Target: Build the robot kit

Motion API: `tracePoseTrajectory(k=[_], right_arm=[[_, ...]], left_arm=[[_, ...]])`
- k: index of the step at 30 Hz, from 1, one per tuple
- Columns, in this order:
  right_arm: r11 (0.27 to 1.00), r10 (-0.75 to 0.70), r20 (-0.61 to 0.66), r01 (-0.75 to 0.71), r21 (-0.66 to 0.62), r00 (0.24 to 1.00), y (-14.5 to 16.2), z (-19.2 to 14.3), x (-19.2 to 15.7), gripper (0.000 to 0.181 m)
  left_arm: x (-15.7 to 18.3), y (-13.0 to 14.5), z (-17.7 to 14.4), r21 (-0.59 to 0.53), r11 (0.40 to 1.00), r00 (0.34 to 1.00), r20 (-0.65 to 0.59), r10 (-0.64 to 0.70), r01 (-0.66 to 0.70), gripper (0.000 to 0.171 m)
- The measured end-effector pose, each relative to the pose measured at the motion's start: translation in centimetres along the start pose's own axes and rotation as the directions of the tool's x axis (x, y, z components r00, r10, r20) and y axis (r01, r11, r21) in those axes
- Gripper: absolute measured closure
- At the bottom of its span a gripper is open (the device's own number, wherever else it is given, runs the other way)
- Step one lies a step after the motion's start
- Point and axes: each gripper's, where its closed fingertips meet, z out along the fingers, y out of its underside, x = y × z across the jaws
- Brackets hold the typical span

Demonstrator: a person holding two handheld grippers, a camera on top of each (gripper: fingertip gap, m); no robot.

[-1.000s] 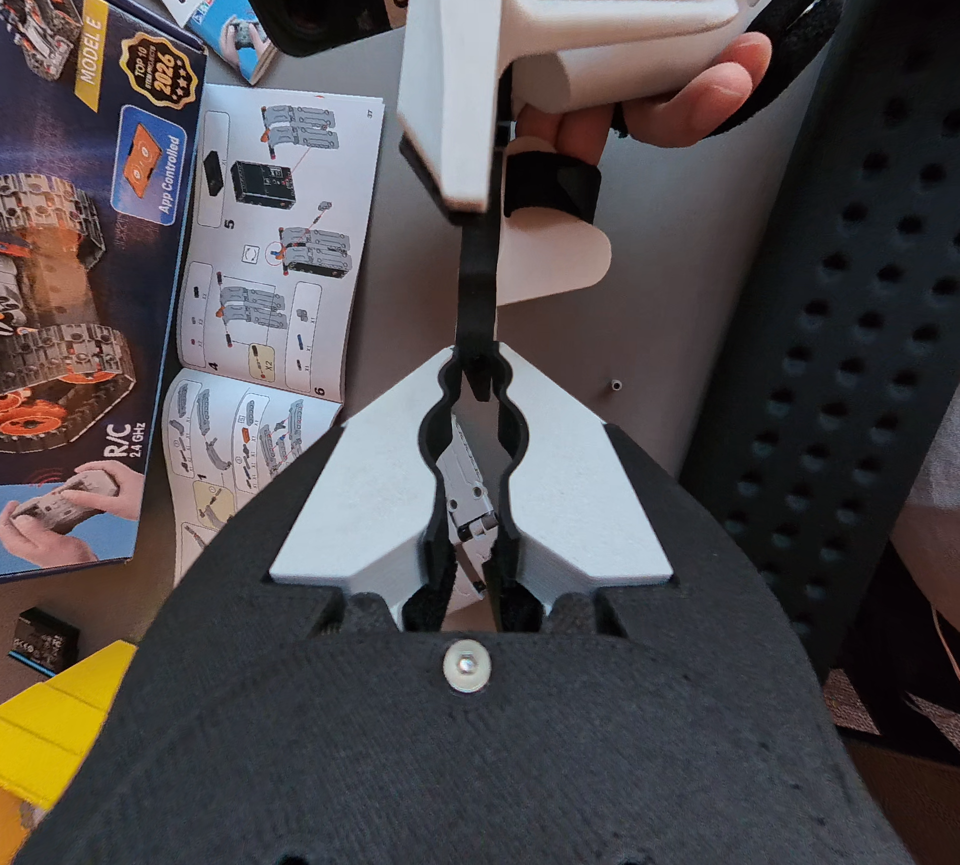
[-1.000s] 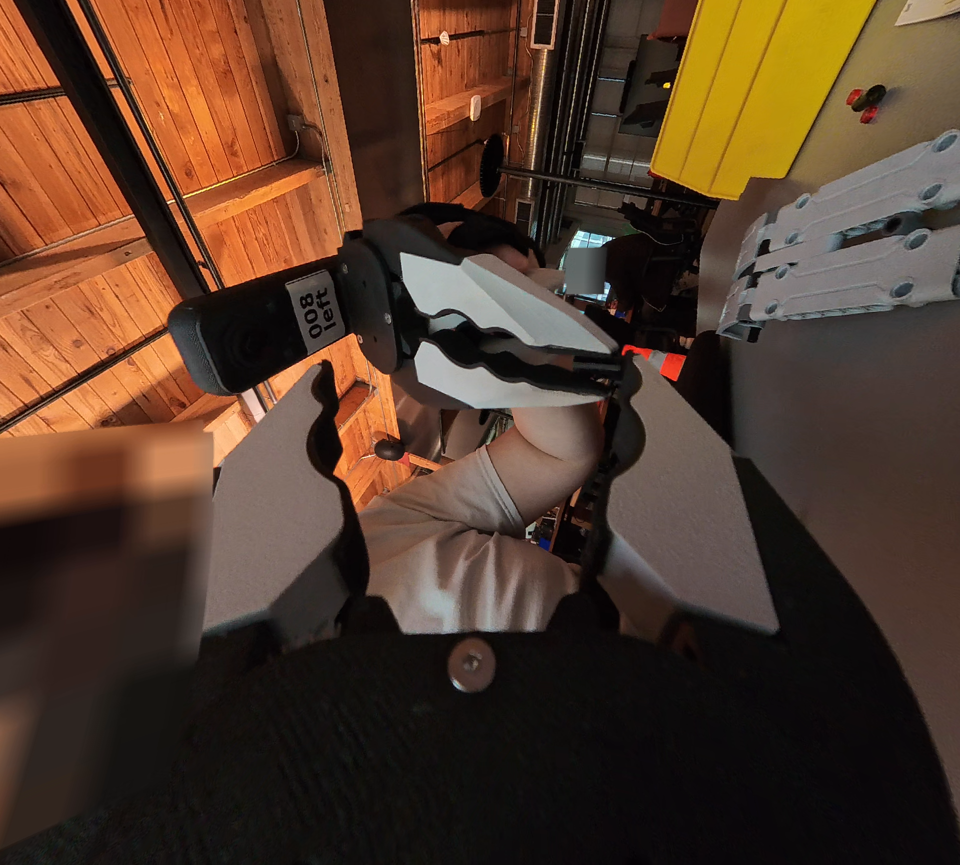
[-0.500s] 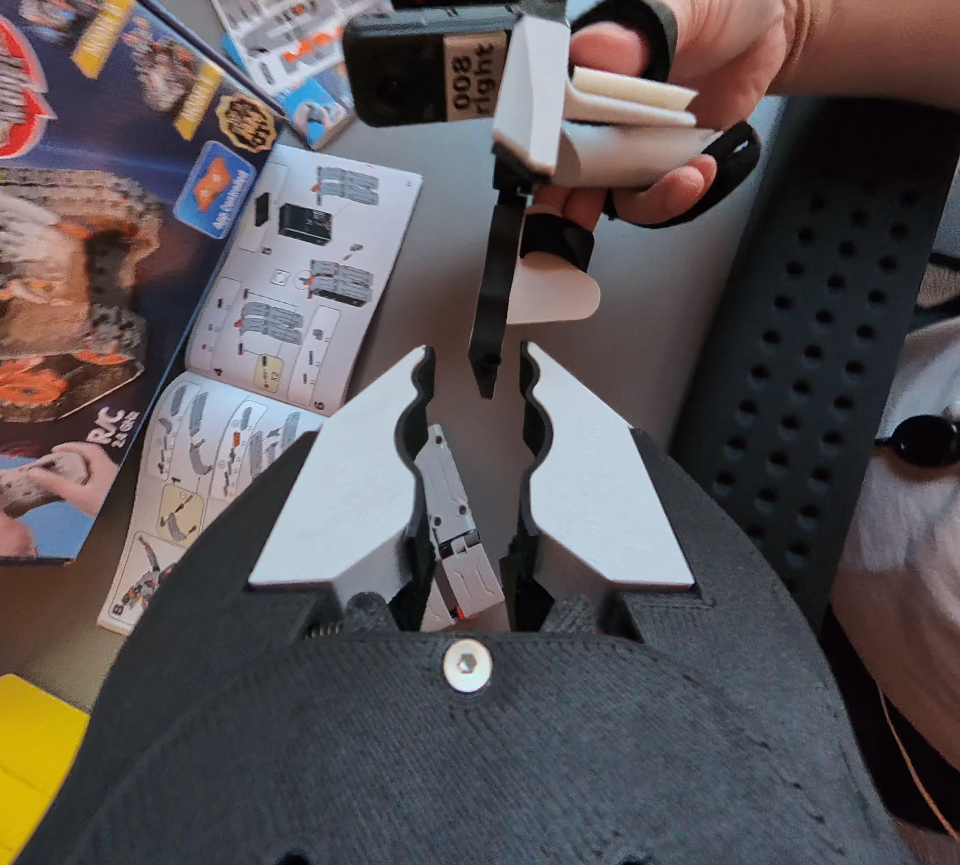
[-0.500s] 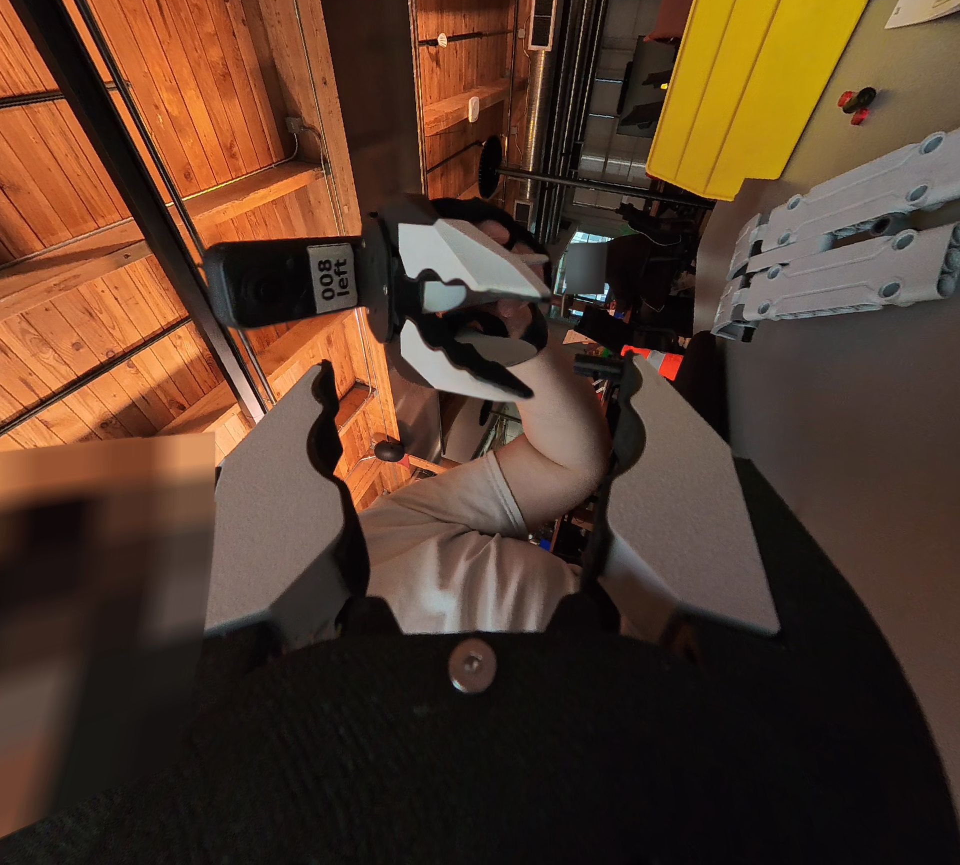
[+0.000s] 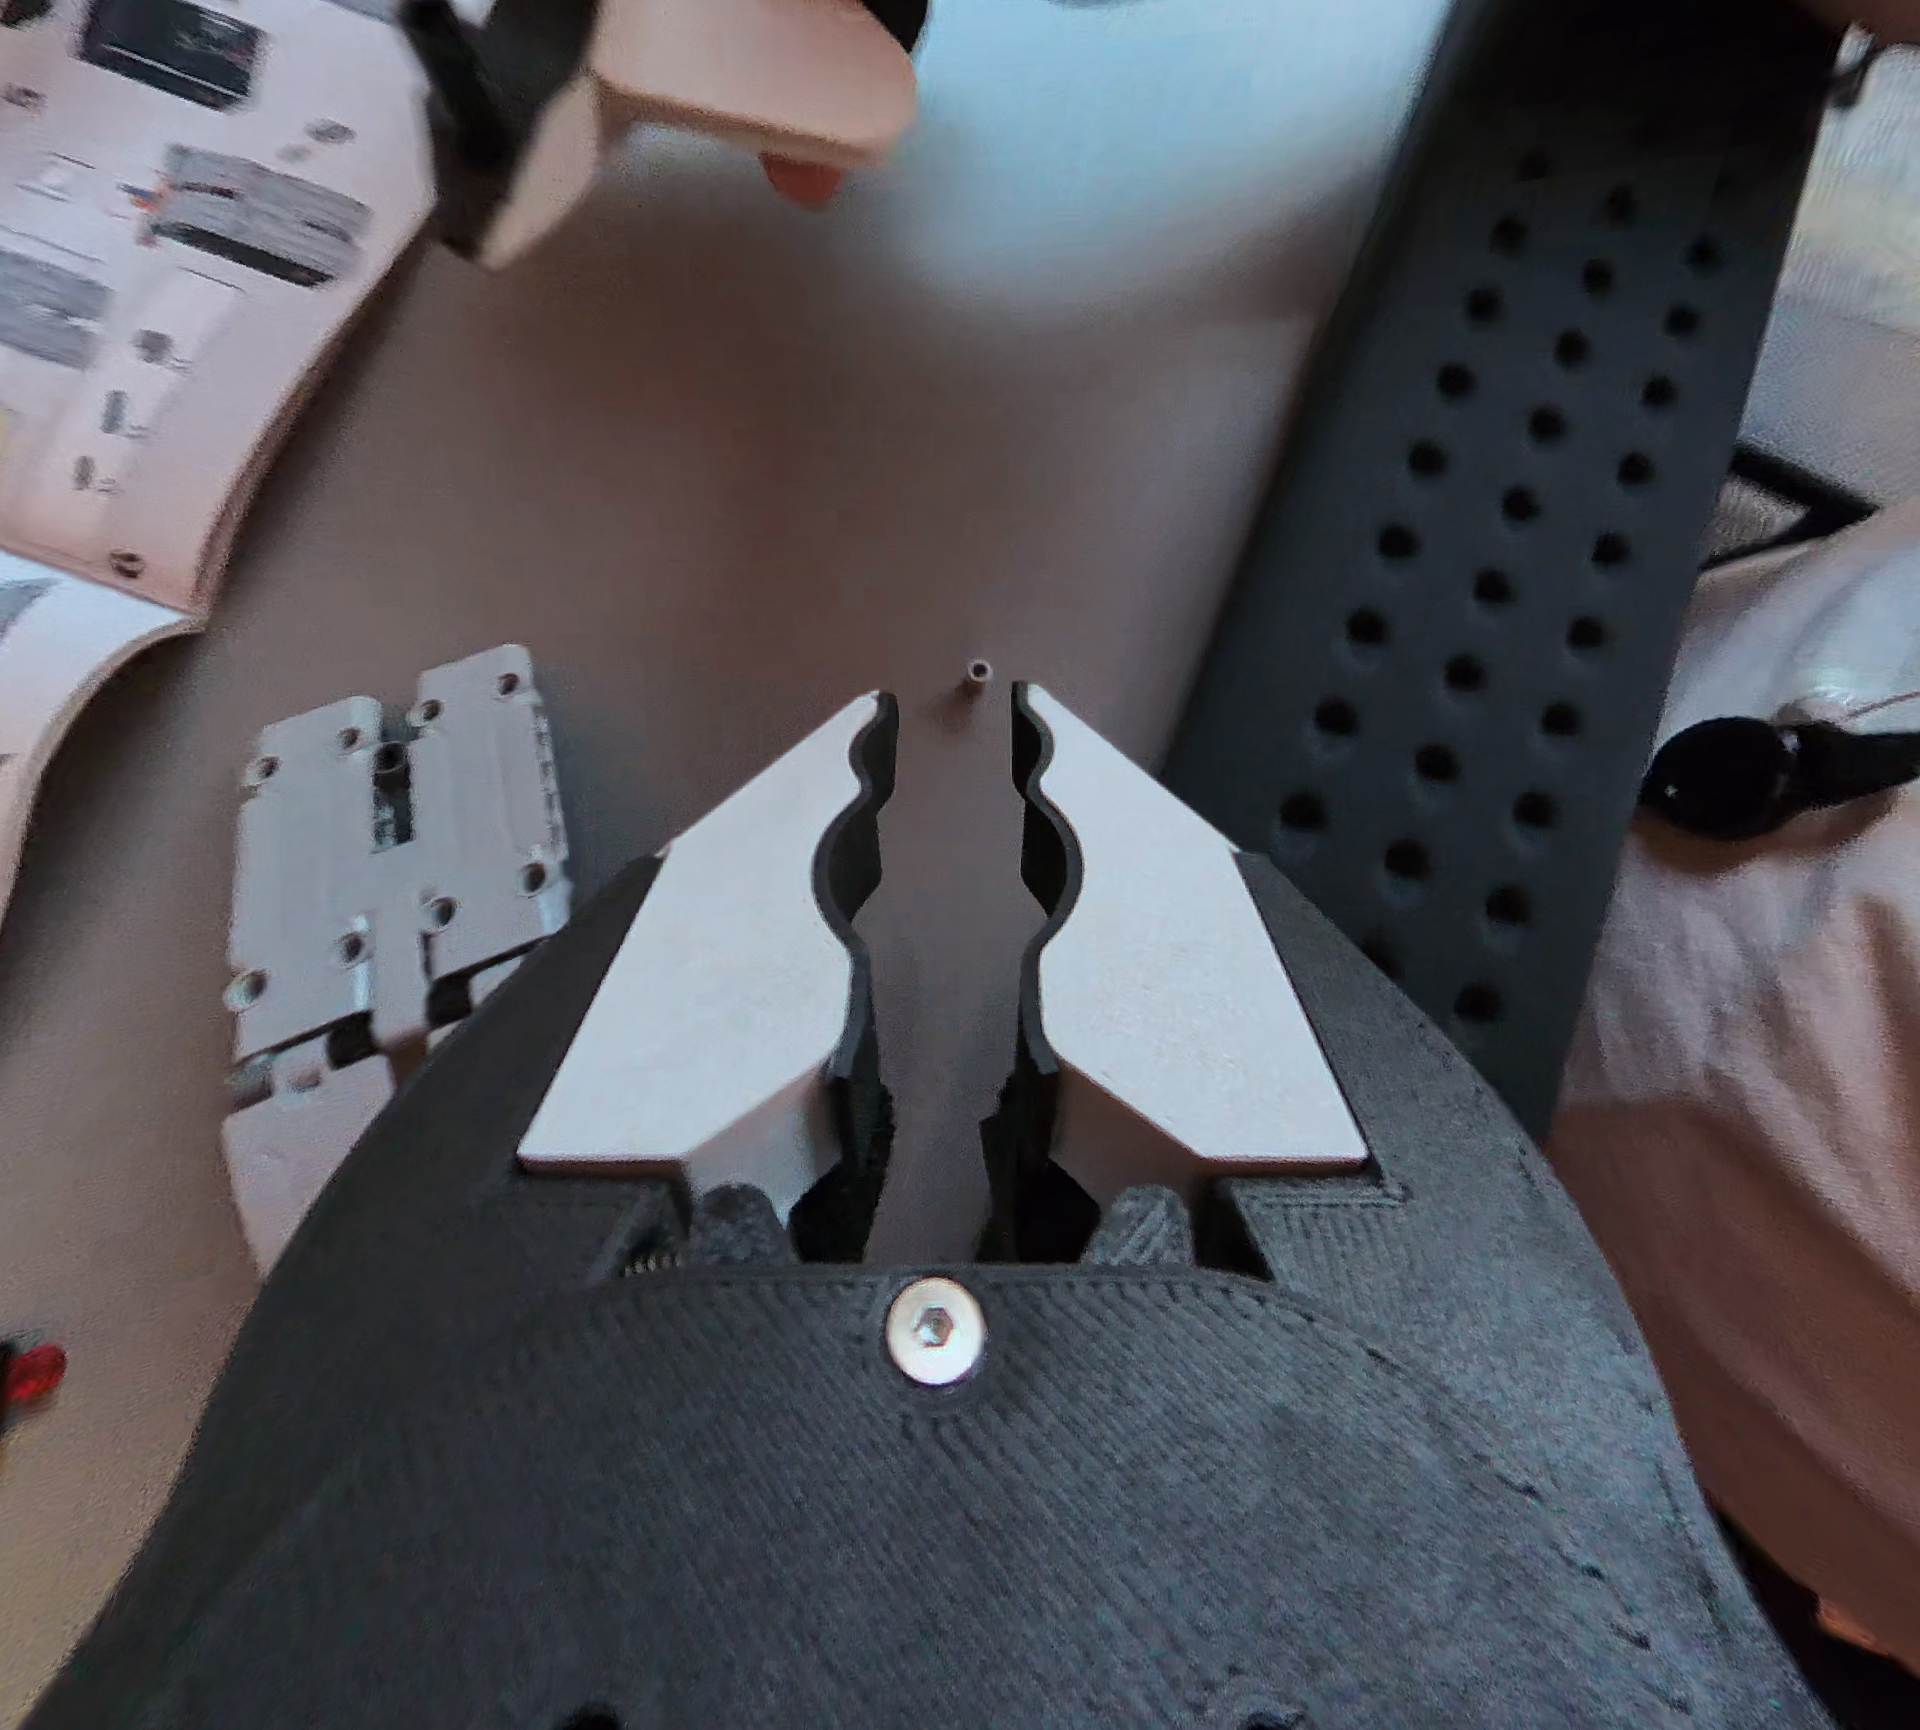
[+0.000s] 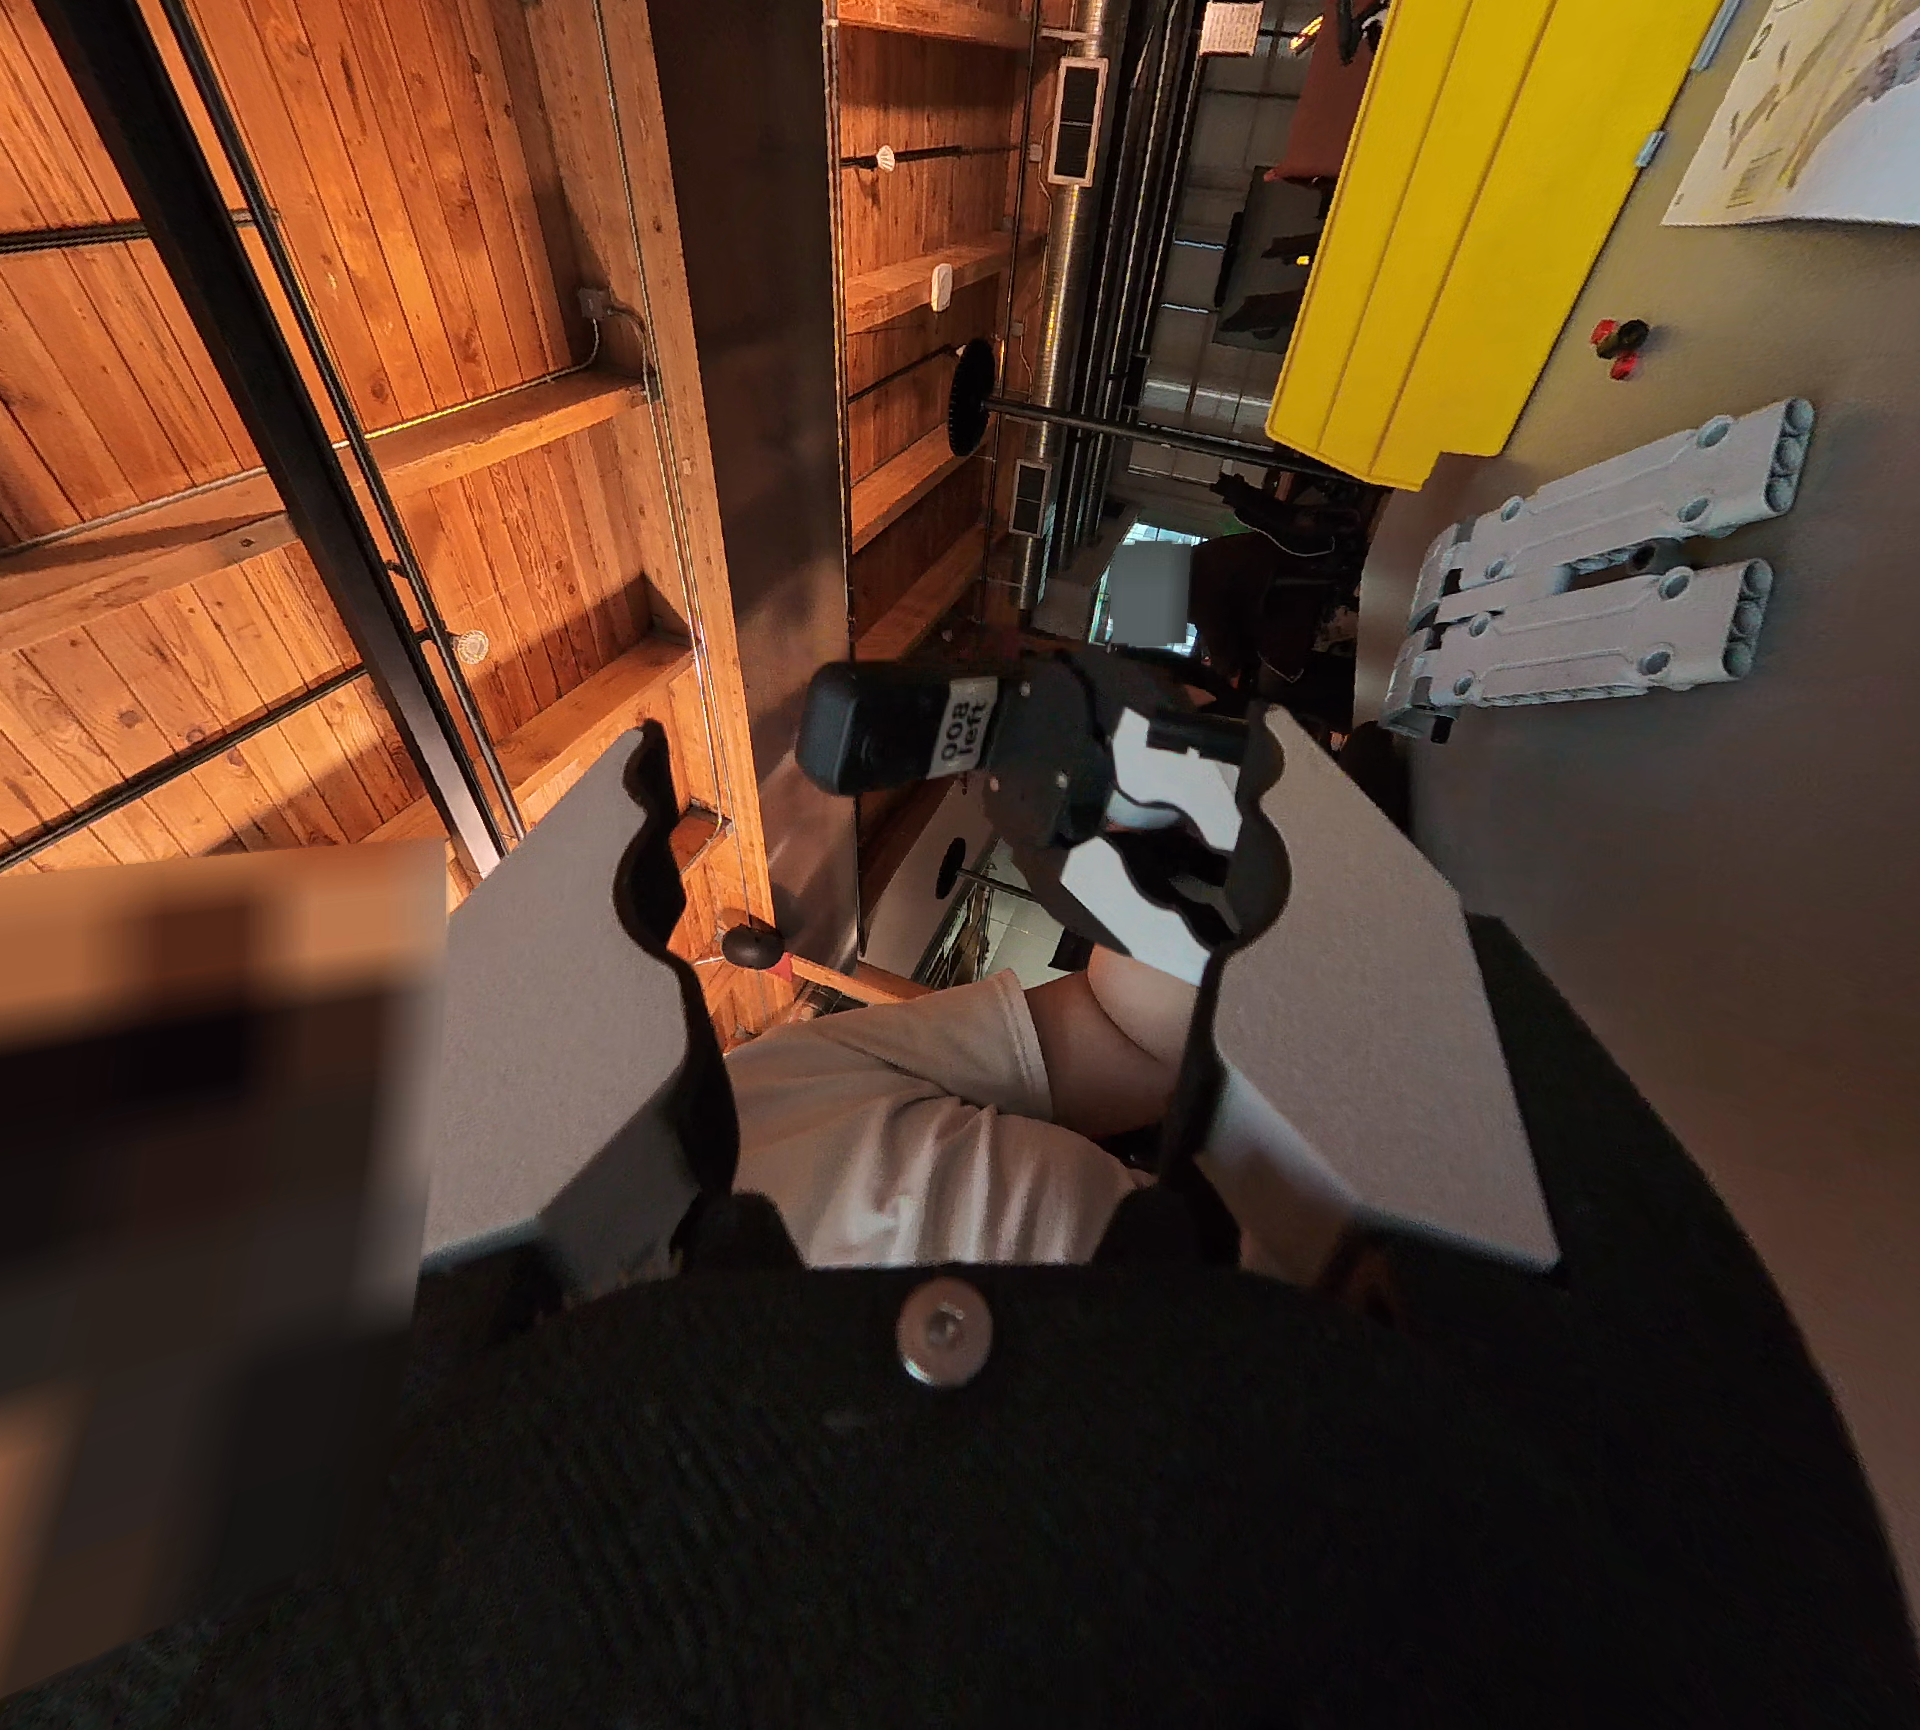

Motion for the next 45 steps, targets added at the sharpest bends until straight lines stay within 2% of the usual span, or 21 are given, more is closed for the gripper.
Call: tracePoseTrajectory(k=[4, 27, 31, 35, 38, 41, 45], right_arm=[[1.000, 0.002, 0.000, -0.002, 0.014, 1.000, -0.4, -0.3, 0.0, 0.073], [1.000, -0.021, -0.011, 0.021, -0.003, 1.000, -0.2, -0.4, -0.2, 0.077], [1.000, -0.019, -0.015, 0.019, -0.013, 1.000, 0.0, -0.2, 0.1, 0.077], [0.999, 0.005, -0.009, -0.005, -0.041, 1.000, 0.8, 0.5, 0.8, 0.080], [0.997, 0.036, 0.007, -0.035, -0.065, 0.999, 1.6, 1.2, 1.2, 0.081], [0.995, 0.047, 0.011, -0.046, -0.092, 0.999, 2.4, 1.8, 1.4, 0.080], [0.993, 0.062, 0.027, -0.059, -0.104, 0.998, 2.9, 2.2, 1.1, 0.080]], left_arm=[[0.6, 1.0, 1.8, -0.082, 0.992, 0.995, 0.000, 0.099, -0.099, 0.155], [0.5, 0.7, 2.9, -0.069, 0.991, 0.994, -0.008, 0.112, -0.113, 0.168], [-1.2, -0.8, 0.5, -0.001, 0.999, 0.998, 0.052, 0.036, -0.036, 0.168], [-3.3, -4.3, -4.3, 0.159, 0.985, 0.991, 0.106, -0.082, 0.065, 0.168], [-3.9, -6.8, -6.7, 0.246, 0.966, 0.988, 0.112, -0.105, 0.075, 0.168], [-3.8, -8.2, -6.7, 0.250, 0.963, 0.991, 0.068, -0.119, 0.099, 0.168], [-3.5, -8.7, -5.1, 0.194, 0.973, 0.992, -0.012, -0.126, 0.126, 0.168]])
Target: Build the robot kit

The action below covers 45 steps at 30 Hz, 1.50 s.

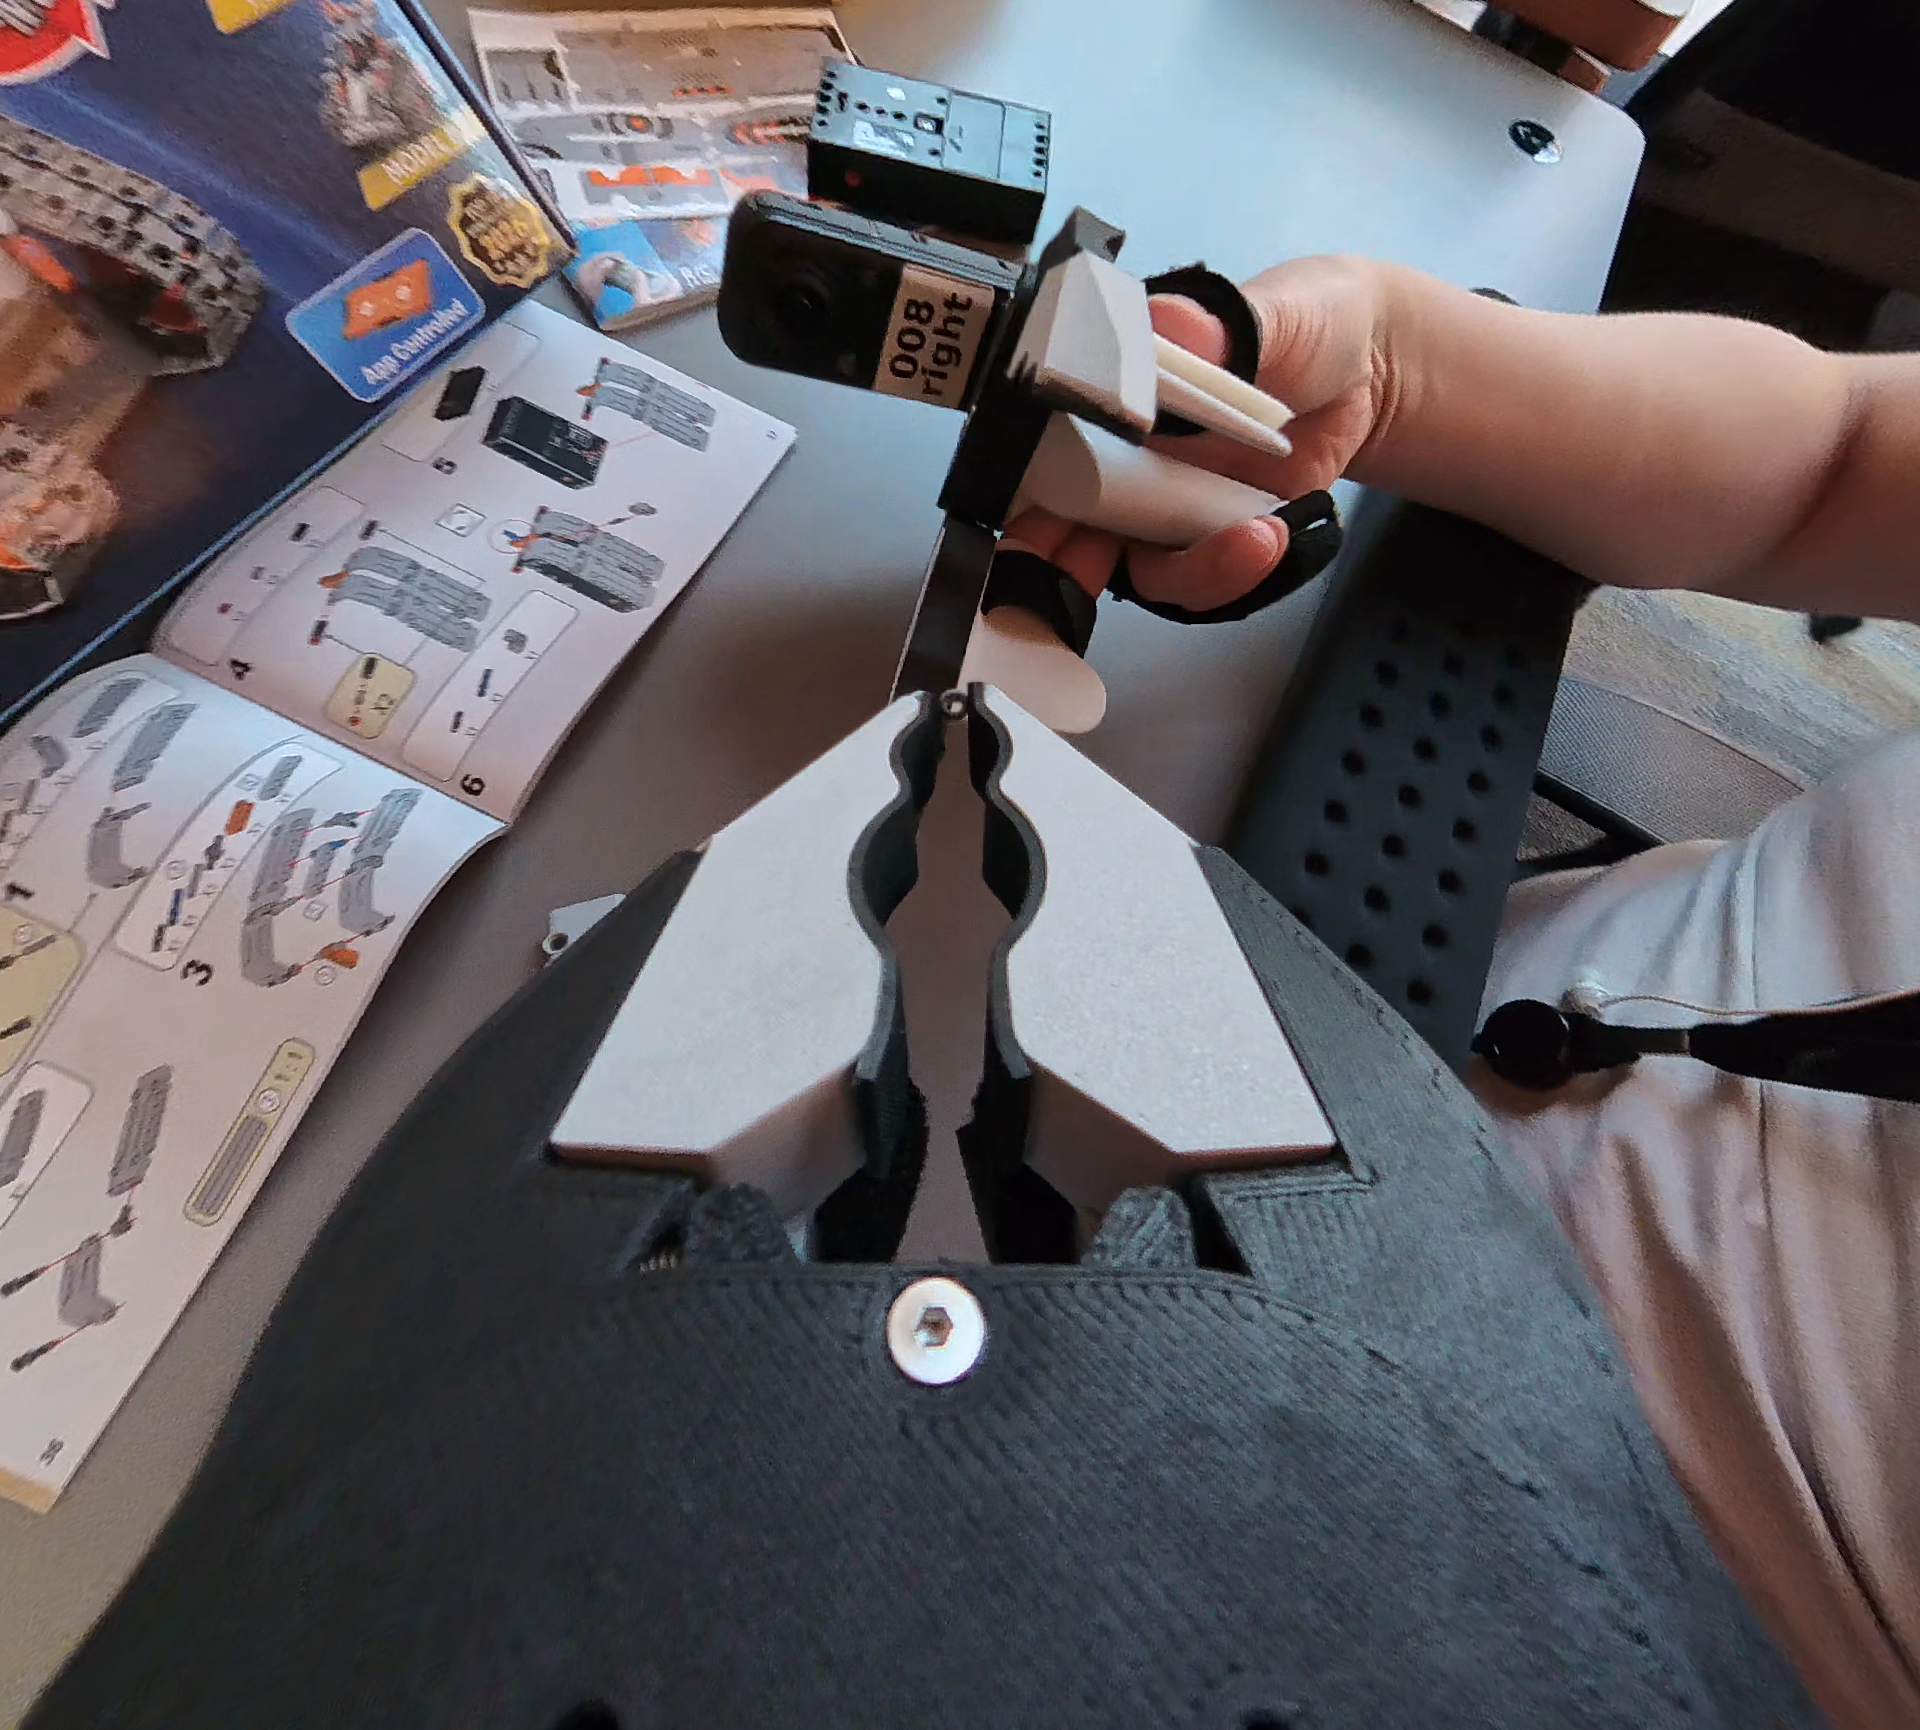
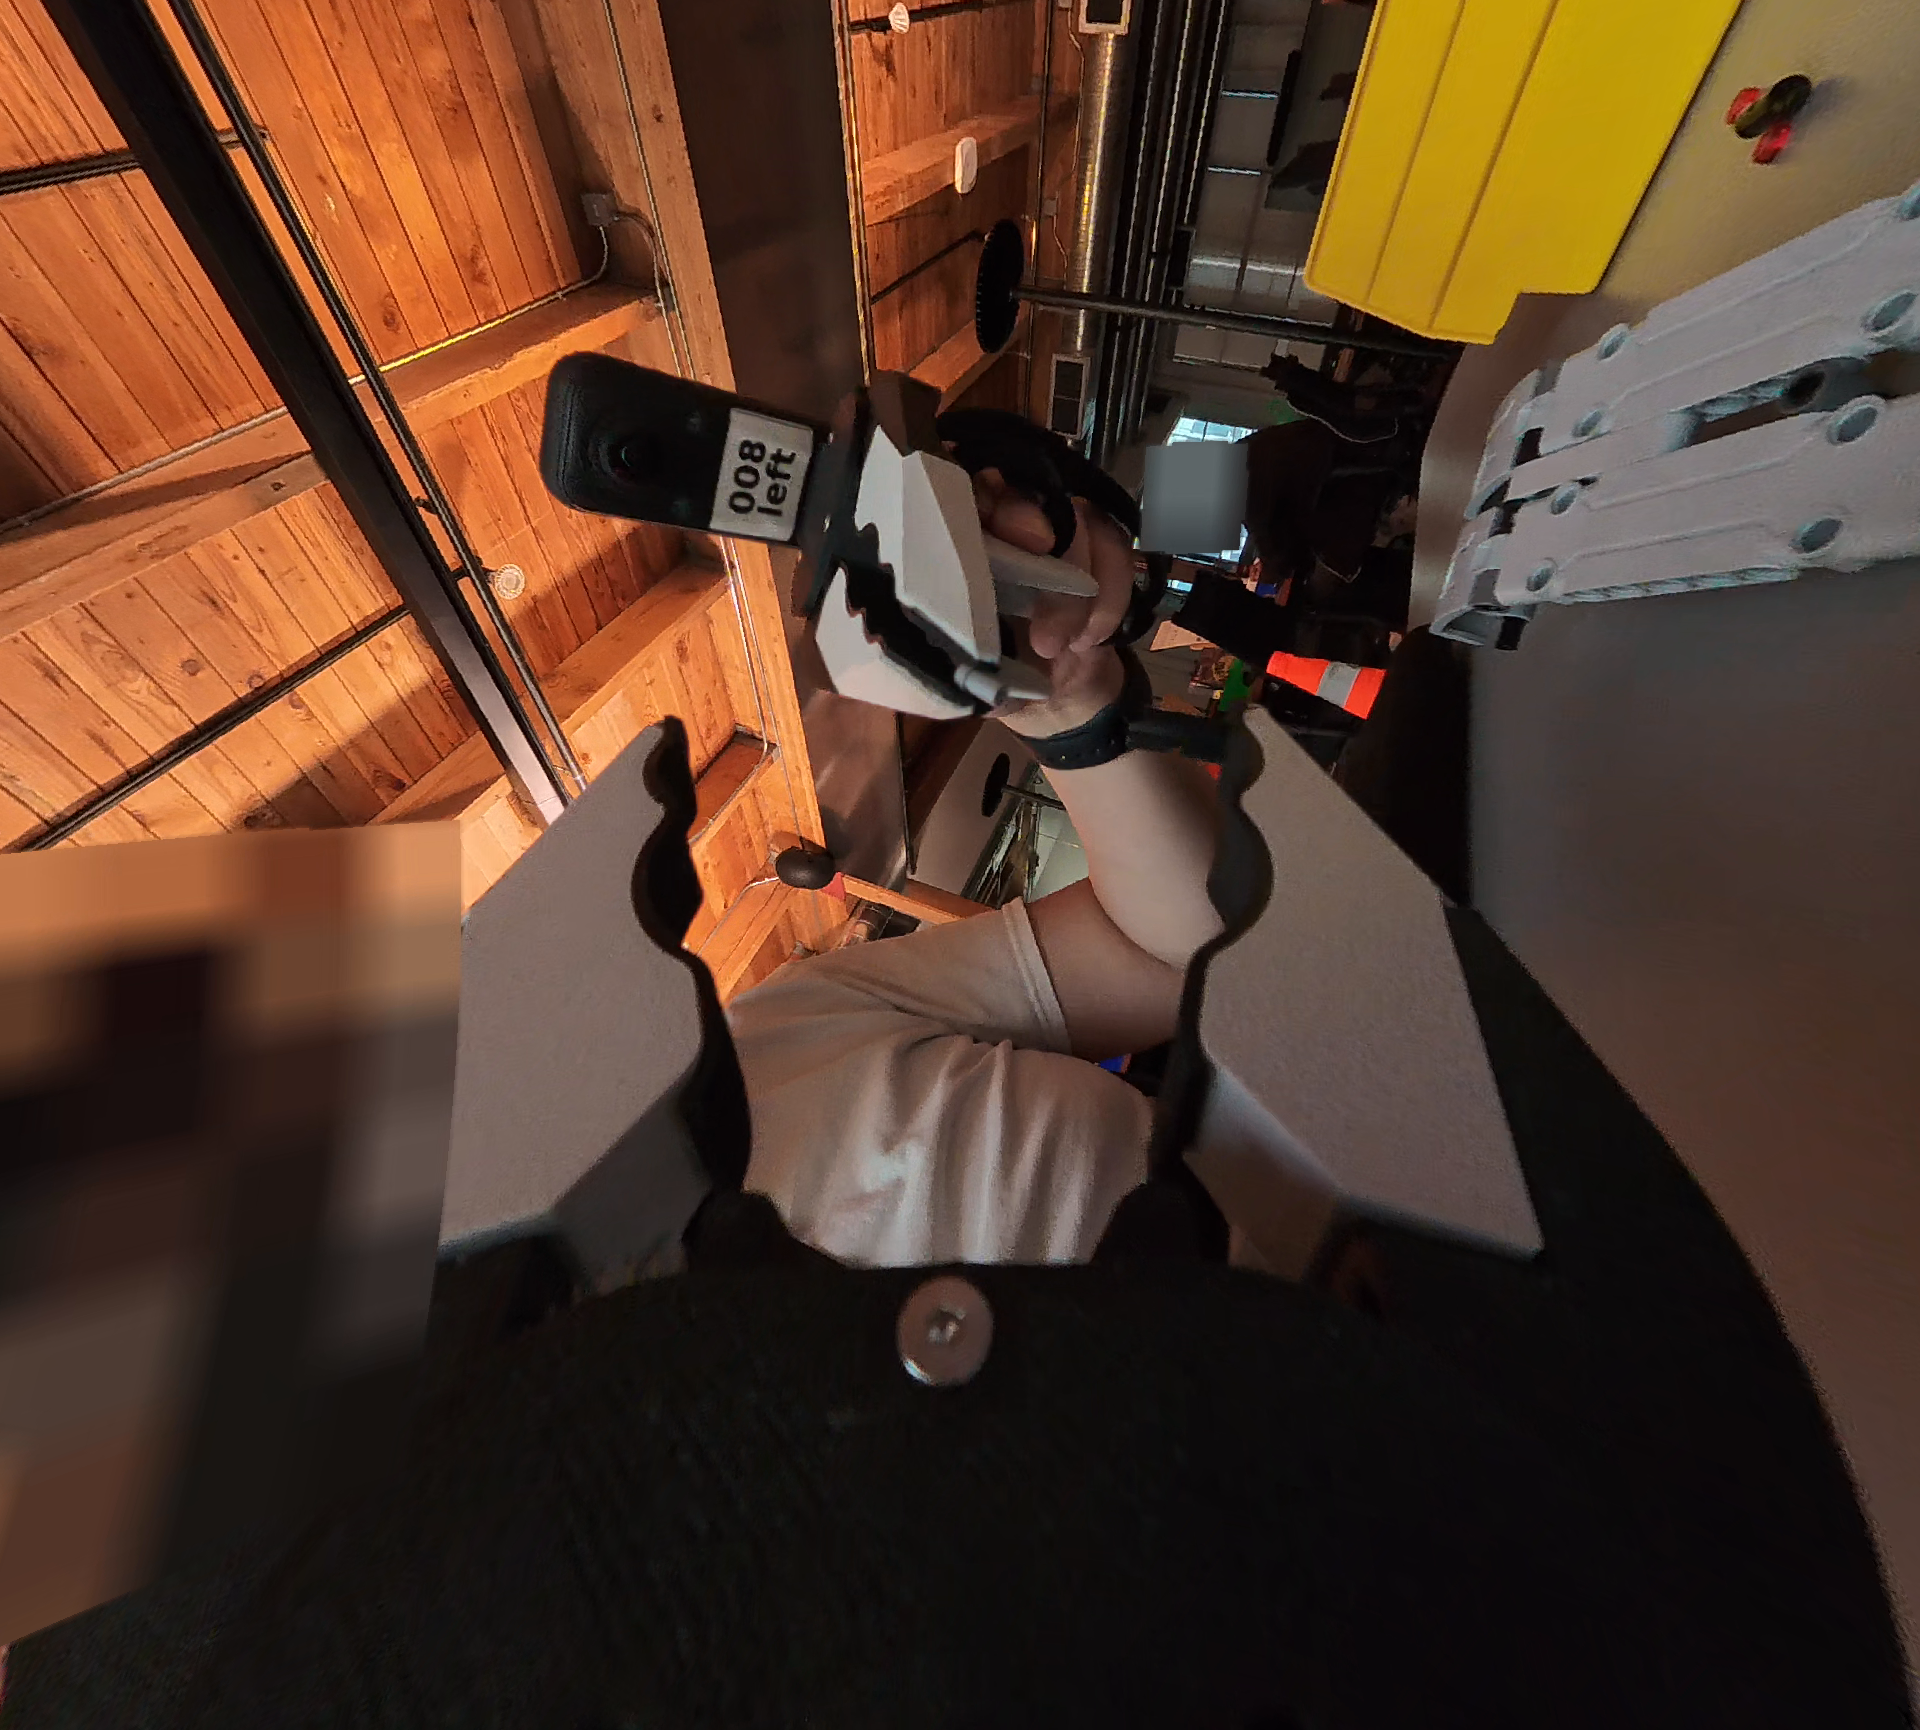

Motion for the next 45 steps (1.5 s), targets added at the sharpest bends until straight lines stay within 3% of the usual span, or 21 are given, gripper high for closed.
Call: tracePoseTrajectory(k=[24, 45], right_arm=[[1.000, 0.013, -0.008, -0.013, 0.006, 1.000, 0.0, -0.1, 0.0, 0.081], [1.000, 0.019, -0.011, -0.019, 0.002, 1.000, 0.1, 0.0, 0.2, 0.082]], left_arm=[[-0.5, 1.8, 1.6, -0.183, 0.980, 0.997, -0.002, 0.075, -0.074, 0.168], [-0.5, 2.1, 1.8, -0.224, 0.965, 0.990, 0.003, 0.140, -0.136, 0.168]])
